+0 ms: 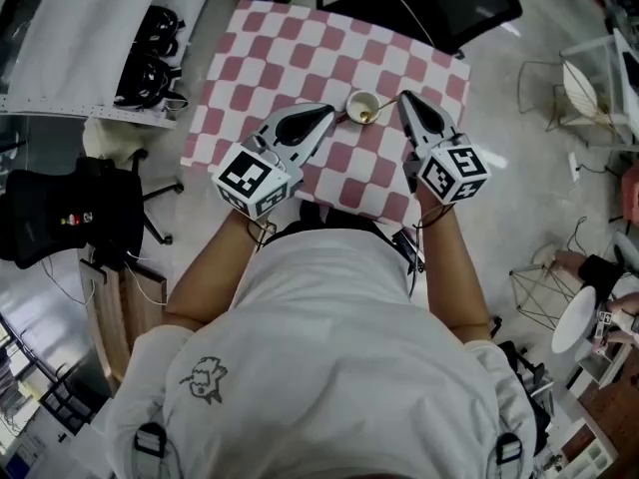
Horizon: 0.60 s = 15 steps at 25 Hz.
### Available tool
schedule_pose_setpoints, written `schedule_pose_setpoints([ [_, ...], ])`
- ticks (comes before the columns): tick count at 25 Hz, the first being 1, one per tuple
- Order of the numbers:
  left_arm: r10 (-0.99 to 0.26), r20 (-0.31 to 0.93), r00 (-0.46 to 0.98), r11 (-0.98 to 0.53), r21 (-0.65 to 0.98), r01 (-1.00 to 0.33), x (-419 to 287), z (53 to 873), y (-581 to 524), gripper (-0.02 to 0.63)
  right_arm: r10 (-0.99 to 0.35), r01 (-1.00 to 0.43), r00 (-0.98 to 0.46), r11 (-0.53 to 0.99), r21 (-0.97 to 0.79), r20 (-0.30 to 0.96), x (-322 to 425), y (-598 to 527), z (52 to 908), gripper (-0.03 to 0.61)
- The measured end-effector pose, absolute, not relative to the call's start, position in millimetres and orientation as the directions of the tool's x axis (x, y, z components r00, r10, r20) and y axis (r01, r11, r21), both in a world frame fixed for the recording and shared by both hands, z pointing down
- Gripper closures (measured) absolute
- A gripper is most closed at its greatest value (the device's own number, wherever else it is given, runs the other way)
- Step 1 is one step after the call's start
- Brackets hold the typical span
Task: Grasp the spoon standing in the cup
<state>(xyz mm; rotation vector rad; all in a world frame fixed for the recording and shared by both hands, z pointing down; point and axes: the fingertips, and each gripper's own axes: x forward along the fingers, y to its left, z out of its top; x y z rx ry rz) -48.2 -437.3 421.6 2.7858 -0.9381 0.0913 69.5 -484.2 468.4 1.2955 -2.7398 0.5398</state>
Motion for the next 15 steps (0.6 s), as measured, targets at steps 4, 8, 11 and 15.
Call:
schedule_pose_setpoints([
  [4,-0.611,0.108,0.784,-0.765,0.174,-0.62,-66,408,-419,0.6,-0.748,-0.763,-0.64,0.59,-0.264,0.179,57,-456,444,0.545],
  [8,-0.603,0.074,0.794,-0.777,0.172,-0.606,-75,396,-400,0.6,-0.755,-0.766,-0.637,0.595,-0.243,0.157,46,-434,425,0.545],
  [11,-0.588,0.05,0.807,-0.793,0.161,-0.588,-78,386,-392,0.6,-0.764,-0.771,-0.63,0.597,-0.222,0.136,38,-425,411,0.545],
  [15,-0.575,0.036,0.817,-0.804,0.157,-0.573,-84,380,-380,0.6,-0.773,-0.778,-0.621,0.591,-0.213,0.129,30,-407,403,0.545],
])
